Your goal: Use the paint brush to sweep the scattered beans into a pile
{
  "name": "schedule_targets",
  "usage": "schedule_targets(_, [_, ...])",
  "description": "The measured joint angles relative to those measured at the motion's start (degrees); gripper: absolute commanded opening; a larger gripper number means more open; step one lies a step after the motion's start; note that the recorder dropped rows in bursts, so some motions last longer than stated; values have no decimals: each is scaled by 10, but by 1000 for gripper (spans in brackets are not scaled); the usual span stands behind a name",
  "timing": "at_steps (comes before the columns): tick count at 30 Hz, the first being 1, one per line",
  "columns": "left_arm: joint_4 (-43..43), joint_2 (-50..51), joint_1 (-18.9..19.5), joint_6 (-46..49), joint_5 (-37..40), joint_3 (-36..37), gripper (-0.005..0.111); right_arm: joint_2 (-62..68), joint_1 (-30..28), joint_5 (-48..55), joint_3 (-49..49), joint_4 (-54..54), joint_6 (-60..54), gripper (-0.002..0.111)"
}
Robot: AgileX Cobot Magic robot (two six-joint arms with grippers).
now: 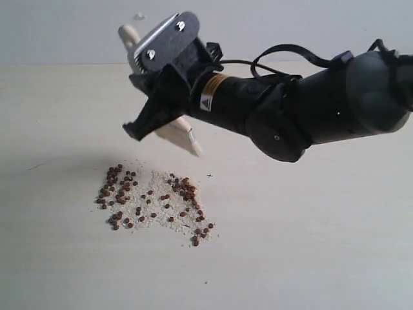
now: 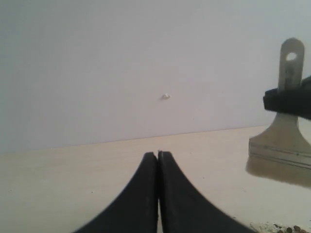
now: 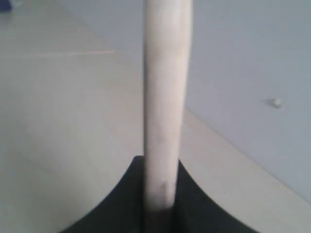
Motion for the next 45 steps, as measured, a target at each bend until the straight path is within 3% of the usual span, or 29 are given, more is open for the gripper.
schedule_targets(2, [0, 0, 0, 0, 0, 0, 0, -9, 2, -11, 0, 101, 8, 0])
schedule_targets(3, [0, 0, 0, 0, 0, 0, 0, -13, 10, -24, 0, 233, 45, 0])
schedule_targets(5, [0, 0, 0, 0, 0, 0, 0, -7, 30, -52, 0, 349, 99, 0])
schedule_targets(11, [0, 0, 0, 0, 0, 0, 0, 73, 124, -186, -24, 441, 226, 0])
schedule_targets(15, [0, 0, 0, 0, 0, 0, 0, 191, 179, -207, -134, 551, 232, 0])
schedule_targets(26, [0, 0, 0, 0, 0, 0, 0, 246, 207, -194, -248, 775, -96, 0])
schedule_targets(45, [0, 0, 0, 0, 0, 0, 0, 212, 209, -303, -256, 1015, -410, 0])
